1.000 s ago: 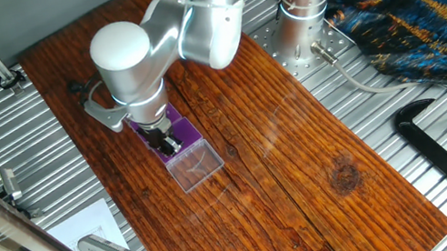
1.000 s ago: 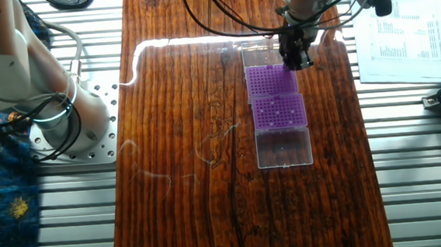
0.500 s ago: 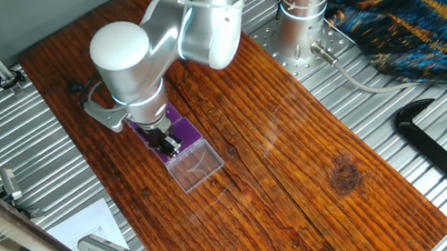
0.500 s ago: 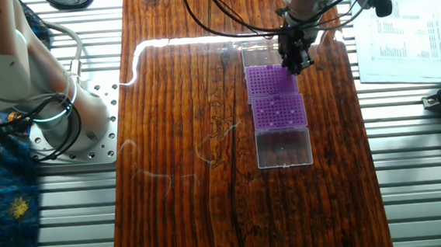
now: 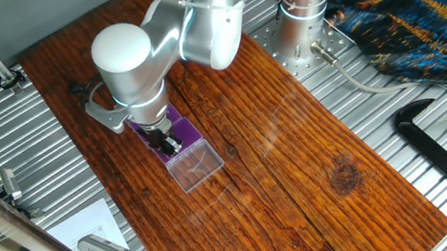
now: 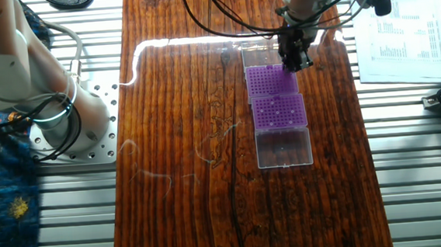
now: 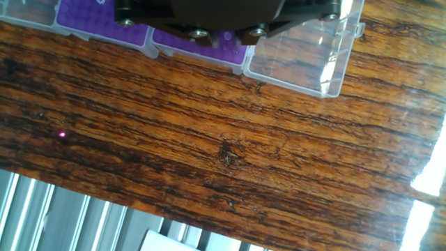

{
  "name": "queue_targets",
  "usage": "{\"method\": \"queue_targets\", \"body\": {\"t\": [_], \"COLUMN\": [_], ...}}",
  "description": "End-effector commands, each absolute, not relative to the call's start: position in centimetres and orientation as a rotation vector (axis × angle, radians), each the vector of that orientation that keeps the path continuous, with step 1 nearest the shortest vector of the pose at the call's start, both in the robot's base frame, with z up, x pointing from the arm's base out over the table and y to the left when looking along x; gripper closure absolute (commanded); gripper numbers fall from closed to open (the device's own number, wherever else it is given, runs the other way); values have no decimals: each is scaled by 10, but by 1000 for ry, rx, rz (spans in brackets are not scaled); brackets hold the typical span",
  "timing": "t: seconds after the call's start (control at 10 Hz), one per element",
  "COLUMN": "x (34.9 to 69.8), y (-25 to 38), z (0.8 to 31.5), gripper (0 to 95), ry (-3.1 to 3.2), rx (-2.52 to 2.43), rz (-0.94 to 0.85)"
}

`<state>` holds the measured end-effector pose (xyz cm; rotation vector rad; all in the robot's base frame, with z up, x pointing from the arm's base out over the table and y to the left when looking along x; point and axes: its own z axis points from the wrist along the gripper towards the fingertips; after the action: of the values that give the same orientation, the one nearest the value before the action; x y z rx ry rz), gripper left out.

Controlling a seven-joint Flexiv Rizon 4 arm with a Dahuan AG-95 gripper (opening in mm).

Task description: Transfer all small pipette tips from one holder to another

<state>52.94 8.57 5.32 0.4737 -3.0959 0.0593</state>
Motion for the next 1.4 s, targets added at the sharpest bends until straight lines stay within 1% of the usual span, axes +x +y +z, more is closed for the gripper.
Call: {"method": "queue_targets", "body": {"t": [0.1, 0.8, 1.1, 1.2, 1.4], "x": [530, 532, 533, 534, 534], "y": [85, 83, 81, 79, 65], "z": [53, 68, 84, 93, 102], "gripper": [950, 950, 950, 950, 950], "ry": [-3097, -3088, -3074, -3066, -3048], "rx": [475, 468, 477, 491, 557], "rz": [65, 63, 59, 57, 54]}}
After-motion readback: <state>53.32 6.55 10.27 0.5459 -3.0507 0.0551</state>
